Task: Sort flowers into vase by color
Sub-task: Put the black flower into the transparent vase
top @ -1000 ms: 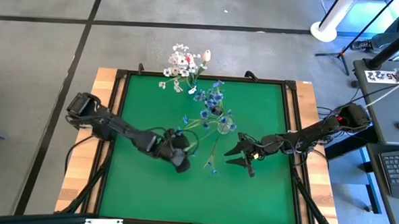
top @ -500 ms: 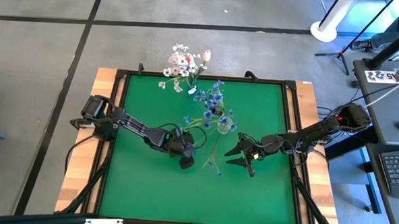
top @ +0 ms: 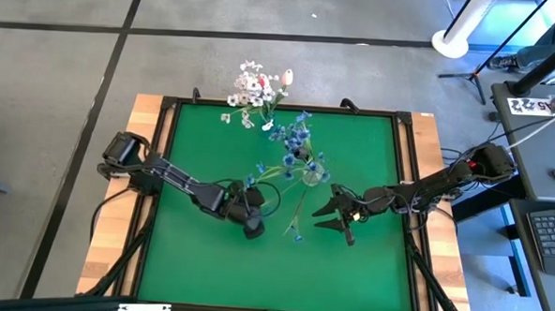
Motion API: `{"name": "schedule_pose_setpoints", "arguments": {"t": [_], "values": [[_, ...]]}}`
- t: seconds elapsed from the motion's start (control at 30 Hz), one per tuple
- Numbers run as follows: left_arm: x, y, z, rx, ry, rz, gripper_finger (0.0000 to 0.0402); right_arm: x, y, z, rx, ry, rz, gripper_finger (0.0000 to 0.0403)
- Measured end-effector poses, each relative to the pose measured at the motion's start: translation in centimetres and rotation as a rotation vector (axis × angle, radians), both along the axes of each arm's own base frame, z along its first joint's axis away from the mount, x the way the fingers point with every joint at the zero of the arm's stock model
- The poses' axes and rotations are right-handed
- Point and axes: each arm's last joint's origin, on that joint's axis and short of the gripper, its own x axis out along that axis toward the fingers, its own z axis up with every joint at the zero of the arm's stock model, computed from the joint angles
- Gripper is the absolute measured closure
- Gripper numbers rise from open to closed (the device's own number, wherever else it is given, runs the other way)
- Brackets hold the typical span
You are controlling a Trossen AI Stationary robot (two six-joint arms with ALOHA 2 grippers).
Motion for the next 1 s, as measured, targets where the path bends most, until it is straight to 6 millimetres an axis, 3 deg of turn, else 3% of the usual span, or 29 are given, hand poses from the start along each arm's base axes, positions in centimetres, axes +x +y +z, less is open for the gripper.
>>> {"name": "schedule_pose_setpoints", "arguments": {"t": [0.3,0.57,0.77,1.0], "values": [[-2.3,-2.1,3.3,-0.017,-0.05,0.011,0.0398,0.1,0.0,0.3,0.012,-0.026,0.0,0.0259],[-7.1,-4.8,6.1,-0.154,0.008,0.065,0.04,1.2,0.7,2.3,0.013,-0.083,0.096,0.0259],[-10.3,-7.7,7.4,-0.327,0.04,0.048,0.0401,3.4,1.7,5.5,-0.074,-0.024,0.157,0.0259],[-11.3,-10.9,10.2,-0.478,-0.001,-0.009,0.0401,4.6,5.1,12.5,-0.343,0.021,0.133,0.0259]]}}
